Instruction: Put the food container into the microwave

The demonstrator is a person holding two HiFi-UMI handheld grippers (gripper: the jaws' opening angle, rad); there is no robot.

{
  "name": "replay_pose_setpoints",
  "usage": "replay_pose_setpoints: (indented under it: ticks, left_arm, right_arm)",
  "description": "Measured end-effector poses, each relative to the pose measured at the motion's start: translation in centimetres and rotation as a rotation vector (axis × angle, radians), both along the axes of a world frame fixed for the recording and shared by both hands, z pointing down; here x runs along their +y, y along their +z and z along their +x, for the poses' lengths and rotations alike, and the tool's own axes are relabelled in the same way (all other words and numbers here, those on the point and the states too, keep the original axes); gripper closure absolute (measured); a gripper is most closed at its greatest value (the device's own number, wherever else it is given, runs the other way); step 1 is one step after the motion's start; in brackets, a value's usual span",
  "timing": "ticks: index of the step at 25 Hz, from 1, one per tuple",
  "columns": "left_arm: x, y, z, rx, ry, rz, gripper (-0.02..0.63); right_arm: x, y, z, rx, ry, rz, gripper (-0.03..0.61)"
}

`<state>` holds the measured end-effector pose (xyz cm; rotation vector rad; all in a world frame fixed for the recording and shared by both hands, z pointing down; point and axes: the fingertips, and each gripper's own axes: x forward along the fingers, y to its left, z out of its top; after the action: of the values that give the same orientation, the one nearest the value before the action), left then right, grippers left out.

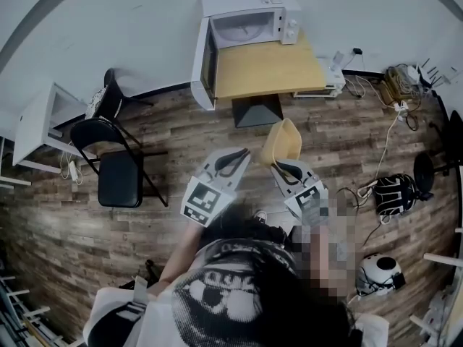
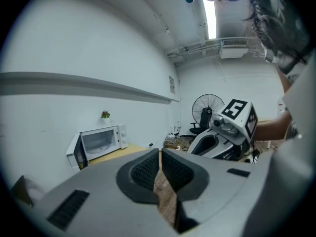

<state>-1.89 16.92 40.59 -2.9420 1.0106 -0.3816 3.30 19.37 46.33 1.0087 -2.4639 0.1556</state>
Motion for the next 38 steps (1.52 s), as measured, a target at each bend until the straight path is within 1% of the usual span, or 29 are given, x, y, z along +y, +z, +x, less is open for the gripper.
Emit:
replay_pose_setpoints:
  ticks: [3,7,11,15,20,26,31,38]
  left_arm:
    - [0.5,0.5,1.0,-0.008,0.0,-0.013,0.598]
    - [0.4,0.8,1.4,-0.023,-0.002,-0.023,0.598]
    - [-0.7,1.0,1.8,-0.023,-0.003,-0.029,0.598]
    - [-2.5,1.6,2.5,-0.021,0.015,-0.04,0.598]
    - [-7.2,2.7,3.4,-0.014,0.048,-0.059,0.598]
    - [-14.9,1.8,4.8,-0.009,0.099,-0.042,0.598]
    - [-21.3,1.4,4.3,0.004,0.12,-0.049,0.598]
    - [-27.2,1.6,3.5,0.026,0.158,-0.064,0.598]
  right_arm:
    - [0.1,0.6,1.1,-0.009,-0.001,-0.014,0.549]
    - [-0.2,1.3,1.5,-0.017,-0.008,-0.022,0.549]
    - [-1.2,1.6,1.7,-0.027,-0.009,-0.031,0.548]
    - [-2.9,2.3,1.5,-0.032,-0.014,-0.046,0.548]
    - [-7.1,2.9,2.1,-0.007,0.003,-0.054,0.548]
    - [-15.1,1.8,3.9,0.007,0.062,-0.044,0.549]
    - [-21.7,1.4,3.6,0.023,0.091,-0.045,0.549]
    - [-27.9,1.9,2.5,0.046,0.109,-0.069,0.549]
